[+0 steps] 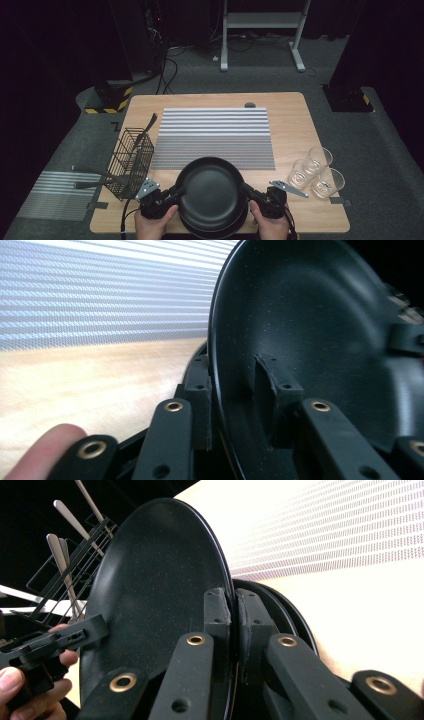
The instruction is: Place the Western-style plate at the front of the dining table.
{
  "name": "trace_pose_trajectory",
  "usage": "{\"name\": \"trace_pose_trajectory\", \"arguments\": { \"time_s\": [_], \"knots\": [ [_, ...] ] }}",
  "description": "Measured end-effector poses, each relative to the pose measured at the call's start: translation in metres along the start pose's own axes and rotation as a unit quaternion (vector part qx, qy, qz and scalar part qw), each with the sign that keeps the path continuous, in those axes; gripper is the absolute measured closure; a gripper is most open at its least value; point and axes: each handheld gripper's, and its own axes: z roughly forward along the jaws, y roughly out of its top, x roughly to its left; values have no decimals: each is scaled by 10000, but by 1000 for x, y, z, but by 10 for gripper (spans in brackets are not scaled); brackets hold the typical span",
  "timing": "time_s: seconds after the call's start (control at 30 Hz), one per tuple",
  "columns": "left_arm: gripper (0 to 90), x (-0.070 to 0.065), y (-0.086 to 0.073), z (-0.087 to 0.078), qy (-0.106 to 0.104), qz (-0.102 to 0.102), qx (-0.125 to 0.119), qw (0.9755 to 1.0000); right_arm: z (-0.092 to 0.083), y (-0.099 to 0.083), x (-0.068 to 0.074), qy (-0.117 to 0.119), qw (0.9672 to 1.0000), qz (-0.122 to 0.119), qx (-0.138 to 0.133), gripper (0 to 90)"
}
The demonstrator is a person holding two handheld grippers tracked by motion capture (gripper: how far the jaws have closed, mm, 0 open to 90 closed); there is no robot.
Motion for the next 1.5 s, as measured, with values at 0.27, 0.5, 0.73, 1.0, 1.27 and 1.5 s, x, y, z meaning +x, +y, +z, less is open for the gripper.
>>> {"name": "trace_pose_trajectory", "arguments": {
  "time_s": [0.27,0.5,0.73,1.0,1.27,1.5],
  "knots": [
    [693,-3,11,9,-30,27,92,9999,-2,15,-5,3,10000,9,68,851],
    [691,-5,27,20,-47,106,55,9999,-2,29,-7,14,10000,-51,-16,853],
    [691,-4,39,31,-98,183,69,9998,0,42,-13,-22,10000,-11,-62,852],
    [694,1,48,42,-145,158,106,9997,6,53,-19,-61,10000,0,-74,852],
    [695,10,58,56,-192,76,145,9997,17,65,-24,-111,9999,-47,-59,852],
    [698,20,70,71,-211,10,154,9997,29,78,-27,-182,9998,-102,-77,851]
  ]
}}
